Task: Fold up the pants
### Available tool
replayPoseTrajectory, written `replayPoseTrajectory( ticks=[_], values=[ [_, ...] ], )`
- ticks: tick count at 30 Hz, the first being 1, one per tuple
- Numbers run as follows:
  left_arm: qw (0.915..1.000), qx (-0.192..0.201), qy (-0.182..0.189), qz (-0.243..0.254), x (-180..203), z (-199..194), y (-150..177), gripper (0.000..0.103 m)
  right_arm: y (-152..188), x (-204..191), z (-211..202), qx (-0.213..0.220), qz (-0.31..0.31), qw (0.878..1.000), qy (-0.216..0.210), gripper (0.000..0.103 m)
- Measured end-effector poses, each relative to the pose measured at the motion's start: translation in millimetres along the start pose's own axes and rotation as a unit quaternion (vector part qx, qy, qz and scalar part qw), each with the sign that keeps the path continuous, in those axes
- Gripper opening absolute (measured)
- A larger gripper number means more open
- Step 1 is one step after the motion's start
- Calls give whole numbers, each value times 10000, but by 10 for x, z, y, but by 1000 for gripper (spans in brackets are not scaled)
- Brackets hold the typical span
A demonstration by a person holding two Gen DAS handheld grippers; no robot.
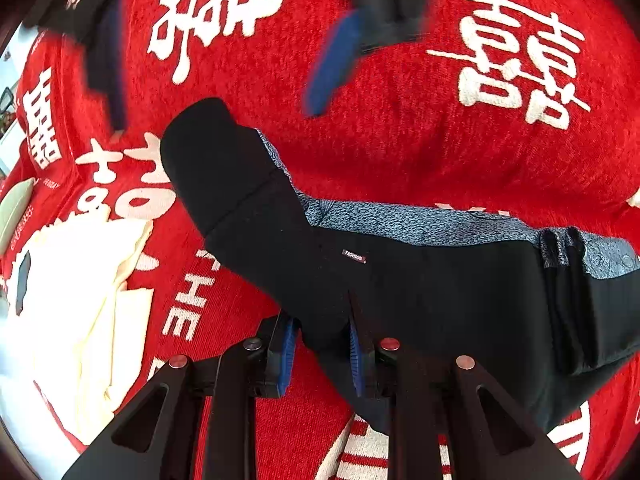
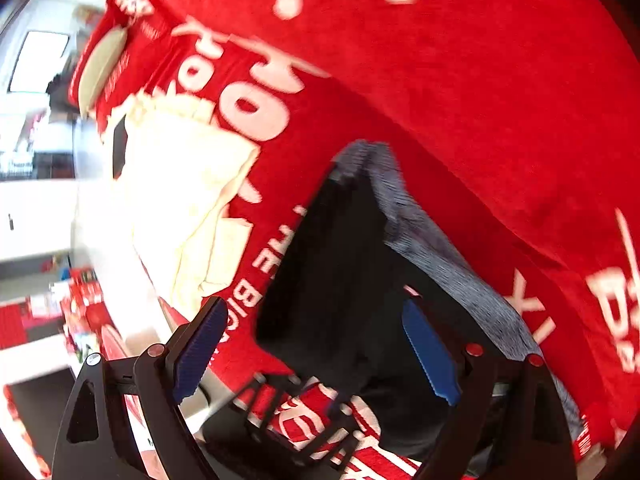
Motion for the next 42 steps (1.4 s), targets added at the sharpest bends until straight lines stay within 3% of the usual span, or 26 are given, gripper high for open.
replayPoseTrajectory(
  ticks=[7,9,10,11,13,15,18,21,29,35,42],
  values=[
    [10000,76,-2,59,20,-8,-2,24,-22,99,537,-1107,-421,9910,621,90],
    [10000,29,-37,-12,-8,16,3,24,40,175,604,-1211,-388,9899,630,52],
    [10000,-24,-52,-42,-11,33,21,24,82,177,618,-1160,-284,9920,402,22],
    [9999,25,-104,-63,-18,32,19,25,90,181,588,-994,-105,9948,204,19],
    [9999,74,-132,4,19,24,22,30,109,208,520,-749,-29,9971,139,19],
    [10000,54,-70,18,89,23,43,44,155,212,469,-590,-52,9982,92,18],
    [9996,180,-92,200,216,-41,53,43,225,195,356,-313,-48,9995,33,18],
    [9993,274,-62,242,274,-144,27,29,341,241,193,-3,-36,10000,9,18],
    [9972,482,379,425,577,-569,-54,29,745,360,-404,1000,267,9936,-449,18],
    [9918,575,763,844,1034,-950,-50,29,1282,551,-913,1898,675,9771,-687,18],
    [9772,631,1098,1705,1774,-1321,158,29,2042,814,-1365,2662,1184,9533,-798,18]
  ],
)
Point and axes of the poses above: each gripper's, at about its wrist camera, not at the fingertips, and z roughly the way its jaws point, x to its right, y to its underside, the point moved 10 cm from there along z, roughly the way its jaws point, and after that the axes turned 15 degrees about -z, right-handed, at the moved point
